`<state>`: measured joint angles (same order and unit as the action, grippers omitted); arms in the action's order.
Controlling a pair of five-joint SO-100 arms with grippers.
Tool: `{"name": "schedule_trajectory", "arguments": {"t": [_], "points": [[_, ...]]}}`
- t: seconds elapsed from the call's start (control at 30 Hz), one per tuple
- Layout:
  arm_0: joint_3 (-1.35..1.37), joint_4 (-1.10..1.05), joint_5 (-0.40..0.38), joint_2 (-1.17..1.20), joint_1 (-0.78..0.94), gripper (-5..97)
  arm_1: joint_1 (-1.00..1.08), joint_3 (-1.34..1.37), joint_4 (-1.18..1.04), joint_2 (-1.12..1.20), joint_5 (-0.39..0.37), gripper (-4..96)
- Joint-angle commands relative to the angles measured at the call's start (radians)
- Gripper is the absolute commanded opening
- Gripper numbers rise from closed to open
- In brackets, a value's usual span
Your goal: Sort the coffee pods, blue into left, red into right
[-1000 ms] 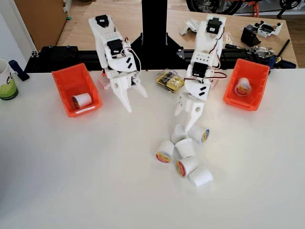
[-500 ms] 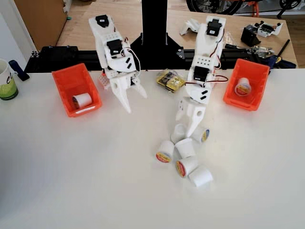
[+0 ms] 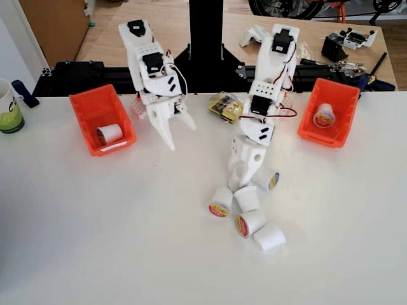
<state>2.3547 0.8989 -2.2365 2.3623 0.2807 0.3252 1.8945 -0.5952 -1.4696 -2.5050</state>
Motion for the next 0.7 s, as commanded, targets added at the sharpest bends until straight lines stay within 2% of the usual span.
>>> {"name": "schedule_trajectory", "arguments": {"t": [0.0,0.2,0.3,0.47,0.67], "points": [[-0.048,-0.005,0.006,0.005,-0.008,41,0.008,-0.057,0.002,-0.006,-0.005,12.3],[-0.046,-0.005,0.006,0.005,-0.008,41,-0.003,-0.067,-0.035,-0.006,-0.021,13.7],[-0.046,-0.005,0.006,0.005,-0.009,41,-0.003,-0.067,-0.040,-0.006,-0.002,23.7],[-0.043,-0.003,0.006,0.006,-0.014,41,-0.029,-0.067,-0.054,-0.006,0.014,29.8],[-0.043,0.003,0.009,0.012,-0.014,41,-0.048,-0.066,-0.067,-0.008,0.058,32.1]]}}
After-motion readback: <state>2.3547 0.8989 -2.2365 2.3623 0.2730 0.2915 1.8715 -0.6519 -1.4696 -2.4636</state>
